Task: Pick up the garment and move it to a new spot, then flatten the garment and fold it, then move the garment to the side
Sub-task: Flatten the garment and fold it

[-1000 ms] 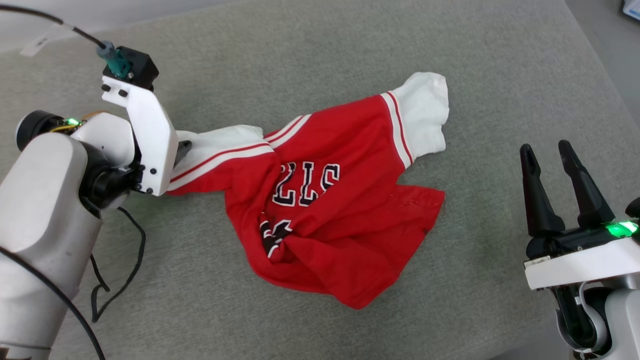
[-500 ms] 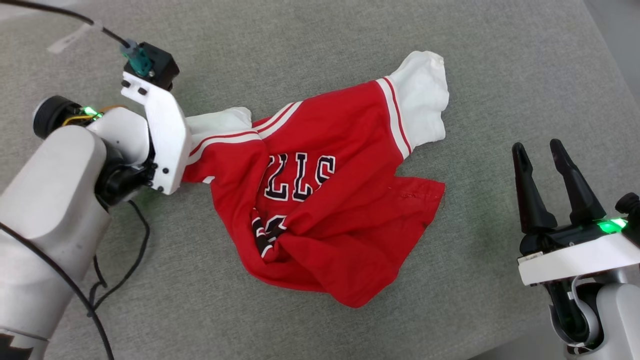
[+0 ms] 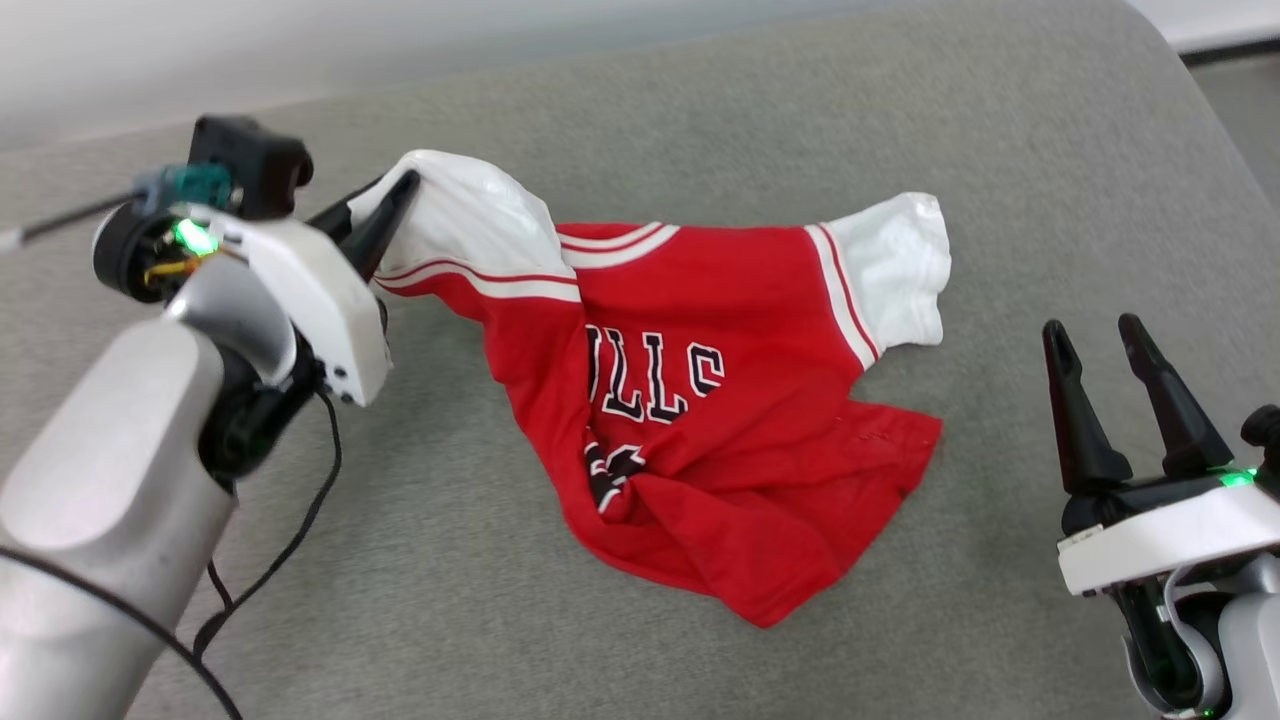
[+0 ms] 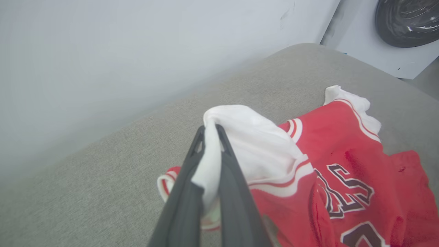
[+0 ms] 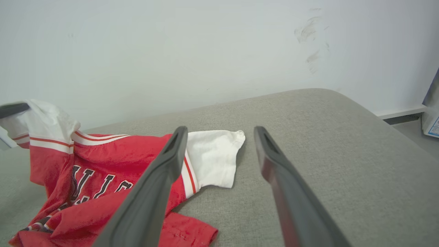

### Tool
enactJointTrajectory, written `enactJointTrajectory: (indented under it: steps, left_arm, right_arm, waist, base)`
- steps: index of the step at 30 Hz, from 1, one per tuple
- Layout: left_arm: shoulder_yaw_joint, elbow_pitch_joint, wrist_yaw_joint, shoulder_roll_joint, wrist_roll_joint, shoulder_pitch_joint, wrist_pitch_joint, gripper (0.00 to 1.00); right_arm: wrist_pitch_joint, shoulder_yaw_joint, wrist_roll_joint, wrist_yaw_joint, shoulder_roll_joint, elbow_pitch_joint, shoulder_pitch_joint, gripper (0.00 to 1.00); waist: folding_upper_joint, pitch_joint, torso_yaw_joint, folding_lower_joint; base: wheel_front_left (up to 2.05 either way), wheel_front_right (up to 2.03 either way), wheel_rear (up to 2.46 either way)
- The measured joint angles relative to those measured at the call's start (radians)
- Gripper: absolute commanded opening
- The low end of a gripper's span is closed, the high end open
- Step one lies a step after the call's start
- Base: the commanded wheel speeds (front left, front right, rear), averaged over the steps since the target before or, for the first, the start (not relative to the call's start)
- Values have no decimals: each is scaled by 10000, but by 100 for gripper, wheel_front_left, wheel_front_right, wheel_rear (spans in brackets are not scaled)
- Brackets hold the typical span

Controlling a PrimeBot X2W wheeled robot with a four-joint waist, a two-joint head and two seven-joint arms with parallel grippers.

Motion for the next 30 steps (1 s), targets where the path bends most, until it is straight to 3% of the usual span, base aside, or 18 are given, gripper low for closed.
enactJointTrajectory:
  steps: [9,16,20,28,29,30]
  left_arm:
    - [-4,-1007,56,412,-102,2683,-3074,0]
    - [-652,-1172,54,399,487,4412,-3969,0]
    - [-1887,-1174,4,675,1392,4939,-4067,0]
    - [-5532,-1114,0,1480,2604,4689,-4100,0]
    - [-5683,-878,0,1499,2598,4620,-4100,39]
    - [-5724,-614,0,1496,2575,4556,-4109,100]
  right_arm:
    - [502,-263,-173,0,40,-347,571,100]
    - [755,-424,-224,0,146,-577,842,100]
    - [853,-431,-249,0,186,-631,1006,100]
    - [1014,-447,-251,0,236,-606,1035,100]
    - [1020,-454,-251,0,238,-598,1047,100]
    - [1028,-447,-255,0,242,-583,1063,100]
  waist:
    - [0,-1057,931,-1]
    - [0,-1479,1475,-1]
    - [0,-1623,1679,-1]
    - [0,-1853,1901,-1]
    - [0,-1875,1918,-1]
    - [0,-1897,1936,-1]
  base:
    - [0,0,0]
    - [0,0,0]
    - [0,0,0]
    - [0,0,0]
    - [0,0,0]
    - [0,0,0]
